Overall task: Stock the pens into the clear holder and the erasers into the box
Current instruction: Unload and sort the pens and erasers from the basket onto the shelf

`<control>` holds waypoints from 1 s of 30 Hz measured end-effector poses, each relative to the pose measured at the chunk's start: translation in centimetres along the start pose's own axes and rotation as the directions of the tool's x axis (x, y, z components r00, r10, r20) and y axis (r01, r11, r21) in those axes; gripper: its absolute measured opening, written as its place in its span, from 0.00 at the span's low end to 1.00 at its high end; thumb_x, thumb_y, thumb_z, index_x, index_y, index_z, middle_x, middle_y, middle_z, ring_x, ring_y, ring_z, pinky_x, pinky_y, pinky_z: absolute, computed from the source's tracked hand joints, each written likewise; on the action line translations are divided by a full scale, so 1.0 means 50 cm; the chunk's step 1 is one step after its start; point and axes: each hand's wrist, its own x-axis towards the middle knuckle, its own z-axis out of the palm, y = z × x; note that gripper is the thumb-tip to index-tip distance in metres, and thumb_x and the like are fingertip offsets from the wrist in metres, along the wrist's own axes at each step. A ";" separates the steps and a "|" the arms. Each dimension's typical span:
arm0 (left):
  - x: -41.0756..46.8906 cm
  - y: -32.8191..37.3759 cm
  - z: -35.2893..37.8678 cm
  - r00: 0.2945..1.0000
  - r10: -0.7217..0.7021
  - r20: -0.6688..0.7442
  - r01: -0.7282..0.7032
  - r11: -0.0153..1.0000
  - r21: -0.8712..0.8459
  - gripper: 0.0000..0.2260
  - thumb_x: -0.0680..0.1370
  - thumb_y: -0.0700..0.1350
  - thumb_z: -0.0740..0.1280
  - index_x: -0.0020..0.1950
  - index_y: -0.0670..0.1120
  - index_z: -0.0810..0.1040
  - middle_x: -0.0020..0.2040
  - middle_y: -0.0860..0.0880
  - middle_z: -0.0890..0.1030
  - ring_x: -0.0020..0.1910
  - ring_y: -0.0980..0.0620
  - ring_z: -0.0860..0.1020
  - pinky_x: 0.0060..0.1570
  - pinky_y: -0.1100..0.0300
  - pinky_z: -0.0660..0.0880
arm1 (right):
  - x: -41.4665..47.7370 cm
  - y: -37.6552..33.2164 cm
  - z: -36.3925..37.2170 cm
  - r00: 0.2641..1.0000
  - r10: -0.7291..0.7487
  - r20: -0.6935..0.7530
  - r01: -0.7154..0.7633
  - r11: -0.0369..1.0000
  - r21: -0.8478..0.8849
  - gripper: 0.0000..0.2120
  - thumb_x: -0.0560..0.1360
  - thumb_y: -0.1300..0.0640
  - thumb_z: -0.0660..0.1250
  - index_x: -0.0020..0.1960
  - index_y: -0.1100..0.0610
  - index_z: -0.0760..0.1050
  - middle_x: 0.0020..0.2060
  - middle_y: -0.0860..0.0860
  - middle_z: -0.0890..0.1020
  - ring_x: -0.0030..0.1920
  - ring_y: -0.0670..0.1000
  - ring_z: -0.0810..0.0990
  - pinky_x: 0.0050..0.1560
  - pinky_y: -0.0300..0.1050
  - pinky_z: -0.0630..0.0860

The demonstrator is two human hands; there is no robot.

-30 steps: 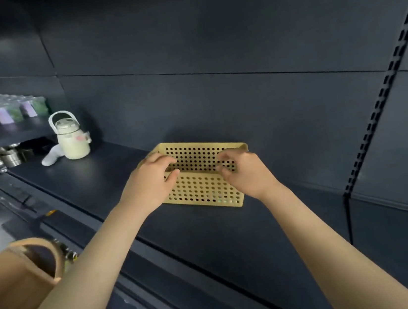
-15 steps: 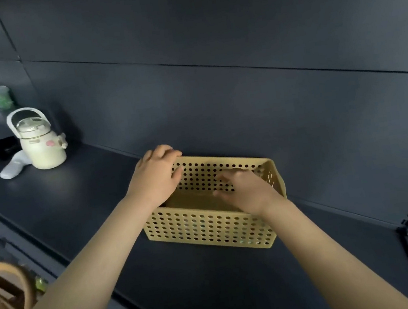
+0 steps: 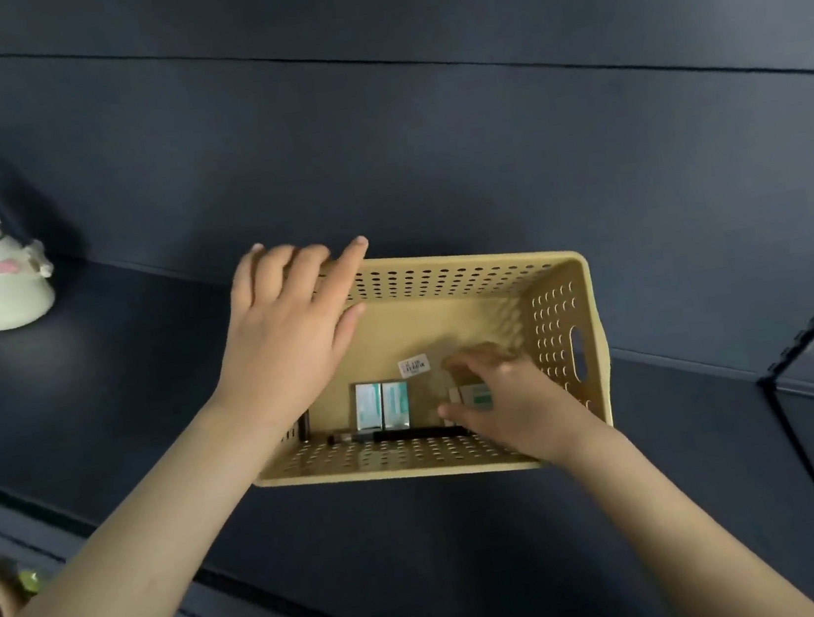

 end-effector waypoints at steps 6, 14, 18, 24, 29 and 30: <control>0.000 -0.036 0.012 0.984 0.099 -0.148 -0.087 0.993 0.083 0.18 0.84 0.47 0.58 0.74 0.51 0.68 0.52 0.45 0.78 0.50 0.41 0.76 0.54 0.45 0.71 | -0.019 -0.008 0.022 0.994 0.103 -0.024 -0.104 0.994 -0.045 0.26 0.72 0.40 0.71 0.67 0.45 0.71 0.65 0.46 0.68 0.67 0.53 0.65 0.68 0.48 0.66; -0.004 -0.043 0.022 0.971 0.107 -0.211 -0.109 0.994 0.004 0.22 0.82 0.42 0.63 0.76 0.53 0.65 0.52 0.45 0.77 0.50 0.41 0.75 0.53 0.44 0.69 | 0.002 -0.043 0.036 0.989 0.078 0.127 -0.071 0.996 -0.057 0.32 0.73 0.37 0.68 0.73 0.43 0.64 0.61 0.46 0.72 0.66 0.52 0.68 0.68 0.50 0.67; -0.011 -0.046 0.022 0.962 0.110 -0.248 -0.115 0.993 -0.006 0.19 0.83 0.46 0.60 0.75 0.53 0.66 0.52 0.45 0.78 0.50 0.41 0.75 0.52 0.45 0.70 | 0.030 -0.076 0.054 0.985 0.073 0.154 -0.061 0.995 -0.081 0.38 0.73 0.35 0.67 0.77 0.37 0.52 0.70 0.51 0.69 0.71 0.55 0.63 0.71 0.56 0.64; -0.009 -0.058 0.029 0.964 0.092 -0.248 -0.095 0.995 0.000 0.17 0.84 0.48 0.58 0.74 0.53 0.68 0.52 0.45 0.78 0.50 0.42 0.75 0.52 0.45 0.70 | 0.054 -0.092 0.061 0.974 0.034 0.223 -0.018 0.997 -0.072 0.34 0.74 0.37 0.67 0.75 0.38 0.57 0.72 0.48 0.67 0.72 0.52 0.62 0.72 0.57 0.62; -0.003 -0.061 0.032 0.968 0.085 -0.236 -0.085 0.996 0.011 0.17 0.84 0.49 0.58 0.73 0.53 0.69 0.52 0.45 0.78 0.50 0.42 0.75 0.52 0.46 0.70 | 0.077 -0.102 0.068 0.979 -0.062 0.195 0.068 0.997 -0.024 0.25 0.72 0.41 0.71 0.63 0.46 0.64 0.61 0.46 0.71 0.59 0.47 0.68 0.64 0.50 0.70; -0.002 -0.061 0.034 0.969 0.081 -0.234 -0.081 0.997 0.008 0.16 0.84 0.49 0.58 0.73 0.53 0.69 0.52 0.45 0.78 0.50 0.42 0.75 0.51 0.46 0.70 | 0.081 -0.108 0.068 0.977 -0.086 0.195 0.089 0.996 -0.004 0.23 0.72 0.42 0.72 0.60 0.47 0.65 0.58 0.45 0.71 0.57 0.47 0.69 0.61 0.47 0.71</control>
